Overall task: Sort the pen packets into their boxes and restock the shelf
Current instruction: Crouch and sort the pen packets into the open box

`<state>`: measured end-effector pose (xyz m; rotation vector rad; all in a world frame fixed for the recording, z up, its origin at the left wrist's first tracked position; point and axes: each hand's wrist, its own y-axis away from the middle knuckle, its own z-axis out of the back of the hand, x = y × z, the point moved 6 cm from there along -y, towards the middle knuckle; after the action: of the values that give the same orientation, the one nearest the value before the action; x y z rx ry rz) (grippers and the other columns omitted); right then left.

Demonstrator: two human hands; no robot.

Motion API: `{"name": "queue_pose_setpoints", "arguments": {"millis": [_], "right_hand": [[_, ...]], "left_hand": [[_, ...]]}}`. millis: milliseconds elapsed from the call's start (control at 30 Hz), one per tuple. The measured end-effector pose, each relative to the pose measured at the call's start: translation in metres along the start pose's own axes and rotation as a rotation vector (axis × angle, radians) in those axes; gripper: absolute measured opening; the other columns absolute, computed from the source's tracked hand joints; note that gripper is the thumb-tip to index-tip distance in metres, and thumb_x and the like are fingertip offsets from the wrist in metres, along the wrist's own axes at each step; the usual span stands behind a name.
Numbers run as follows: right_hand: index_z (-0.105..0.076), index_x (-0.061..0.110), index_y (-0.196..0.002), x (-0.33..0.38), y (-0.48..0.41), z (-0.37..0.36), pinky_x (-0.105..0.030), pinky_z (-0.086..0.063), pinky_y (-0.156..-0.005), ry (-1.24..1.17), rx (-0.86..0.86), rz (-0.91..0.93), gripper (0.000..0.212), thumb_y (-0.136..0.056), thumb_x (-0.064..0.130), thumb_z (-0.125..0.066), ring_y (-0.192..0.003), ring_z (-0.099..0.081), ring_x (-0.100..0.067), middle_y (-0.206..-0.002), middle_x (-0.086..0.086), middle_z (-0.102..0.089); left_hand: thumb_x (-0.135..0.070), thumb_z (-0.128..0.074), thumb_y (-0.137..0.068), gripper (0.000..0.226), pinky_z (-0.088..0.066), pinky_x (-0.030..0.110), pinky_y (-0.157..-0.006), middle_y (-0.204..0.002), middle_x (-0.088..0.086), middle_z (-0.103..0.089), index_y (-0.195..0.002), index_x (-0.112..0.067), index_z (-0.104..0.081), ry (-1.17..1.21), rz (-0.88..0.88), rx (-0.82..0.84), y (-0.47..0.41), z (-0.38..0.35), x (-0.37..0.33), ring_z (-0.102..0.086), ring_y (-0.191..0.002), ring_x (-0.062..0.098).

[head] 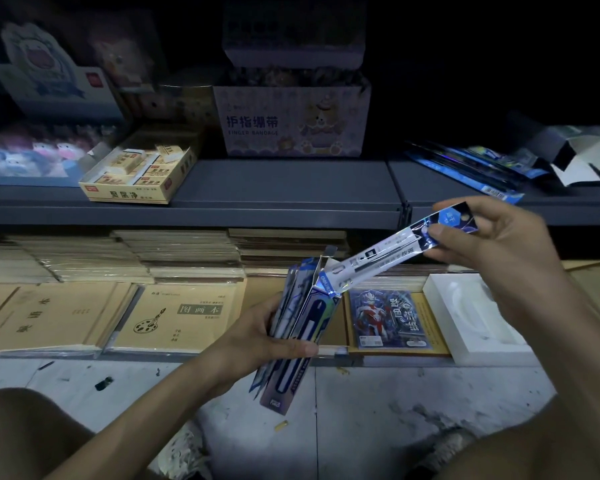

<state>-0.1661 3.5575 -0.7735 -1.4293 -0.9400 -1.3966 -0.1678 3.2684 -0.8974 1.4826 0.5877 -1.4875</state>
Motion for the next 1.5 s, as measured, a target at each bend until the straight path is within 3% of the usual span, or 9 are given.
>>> {"name": "queue_pose_setpoints", "arguments": {"millis": [467,600,667,867,1133,1200,1333,1433,1500], "right_hand": [[-0.074,0.013,-0.097,0.005,-0.003,0.013,-0.022,-0.063,-0.070,0.002,-0.080,-0.010,0.022,-0.089,-0.008,-0.072,-0.079,-0.079,-0.021,-0.089,-0.007,-0.077],[-0.075,0.017,-0.095,0.005,-0.003,0.015,-0.031,-0.063,-0.081,0.029,-0.109,-0.017,0.023,-0.090,-0.005,-0.073,-0.081,-0.080,-0.024,-0.086,-0.003,-0.080],[-0.074,0.015,-0.096,0.006,-0.002,0.016,-0.029,-0.065,-0.077,0.024,-0.110,-0.017,0.022,-0.090,-0.006,-0.072,-0.081,-0.080,-0.023,-0.089,-0.005,-0.079],[-0.074,0.010,-0.099,0.000,-0.001,0.010,-0.023,-0.063,-0.069,0.024,-0.050,-0.036,0.021,-0.090,-0.008,-0.072,-0.083,-0.079,-0.026,-0.093,-0.010,-0.078],[-0.076,0.014,-0.098,0.003,0.005,-0.011,-0.038,-0.066,-0.075,0.151,0.040,0.072,0.022,-0.089,-0.007,-0.074,-0.080,-0.079,-0.029,-0.086,-0.004,-0.080],[-0.076,0.016,-0.099,0.006,0.008,-0.017,-0.041,-0.065,-0.076,0.238,0.071,0.125,0.023,-0.089,-0.004,-0.075,-0.079,-0.079,-0.024,-0.088,-0.002,-0.080],[-0.077,0.022,-0.099,0.011,0.016,-0.027,-0.034,-0.065,-0.072,0.389,0.118,0.180,0.023,-0.087,0.002,-0.079,-0.078,-0.079,-0.012,-0.088,0.006,-0.080],[-0.076,0.015,-0.098,0.006,0.020,-0.037,-0.032,-0.064,-0.072,0.308,0.198,0.077,0.020,-0.084,0.002,-0.082,-0.073,-0.078,-0.014,-0.085,0.004,-0.081],[-0.077,0.011,-0.096,-0.002,0.023,-0.046,-0.038,-0.065,-0.076,0.290,0.274,-0.002,0.017,-0.082,0.004,-0.084,-0.074,-0.079,-0.020,-0.084,-0.001,-0.081]], "left_hand": [[-0.022,-0.090,-0.075,0.061,-0.059,0.047,-0.096,-0.115,0.002,-0.076,-0.128,-0.023,-0.061,0.001,0.000,-0.013,-0.001,0.003,0.001,-0.073,-0.106,0.021],[-0.022,-0.090,-0.075,0.062,-0.059,0.047,-0.096,-0.114,0.002,-0.076,-0.129,-0.024,-0.060,0.004,-0.002,-0.015,-0.001,0.004,0.000,-0.073,-0.106,0.021],[-0.022,-0.089,-0.075,0.062,-0.060,0.046,-0.096,-0.114,0.001,-0.076,-0.129,-0.025,-0.060,0.001,0.000,-0.011,-0.001,0.003,-0.001,-0.073,-0.106,0.020],[-0.023,-0.089,-0.074,0.063,-0.060,0.045,-0.095,-0.114,0.000,-0.076,-0.129,-0.027,-0.059,-0.014,-0.005,-0.014,0.000,0.003,-0.001,-0.073,-0.106,0.019],[-0.021,-0.091,-0.075,0.063,-0.061,0.042,-0.093,-0.115,-0.001,-0.075,-0.130,-0.026,-0.060,-0.074,0.000,0.004,-0.001,0.002,0.002,-0.073,-0.105,0.018],[-0.019,-0.091,-0.075,0.065,-0.062,0.041,-0.092,-0.114,0.000,-0.076,-0.131,-0.025,-0.059,-0.090,0.001,0.016,-0.001,0.000,0.003,-0.074,-0.104,0.018],[-0.017,-0.092,-0.074,0.067,-0.062,0.035,-0.090,-0.114,-0.003,-0.076,-0.131,-0.026,-0.058,-0.122,-0.002,0.038,-0.001,-0.003,0.004,-0.074,-0.103,0.015],[-0.018,-0.091,-0.075,0.067,-0.061,0.030,-0.088,-0.113,-0.007,-0.076,-0.132,-0.027,-0.057,-0.138,0.000,0.046,-0.001,-0.005,0.004,-0.074,-0.103,0.011],[-0.019,-0.091,-0.075,0.067,-0.061,0.033,-0.088,-0.113,-0.006,-0.076,-0.131,-0.027,-0.057,-0.138,0.002,0.047,-0.002,-0.006,0.004,-0.074,-0.103,0.012]]}}
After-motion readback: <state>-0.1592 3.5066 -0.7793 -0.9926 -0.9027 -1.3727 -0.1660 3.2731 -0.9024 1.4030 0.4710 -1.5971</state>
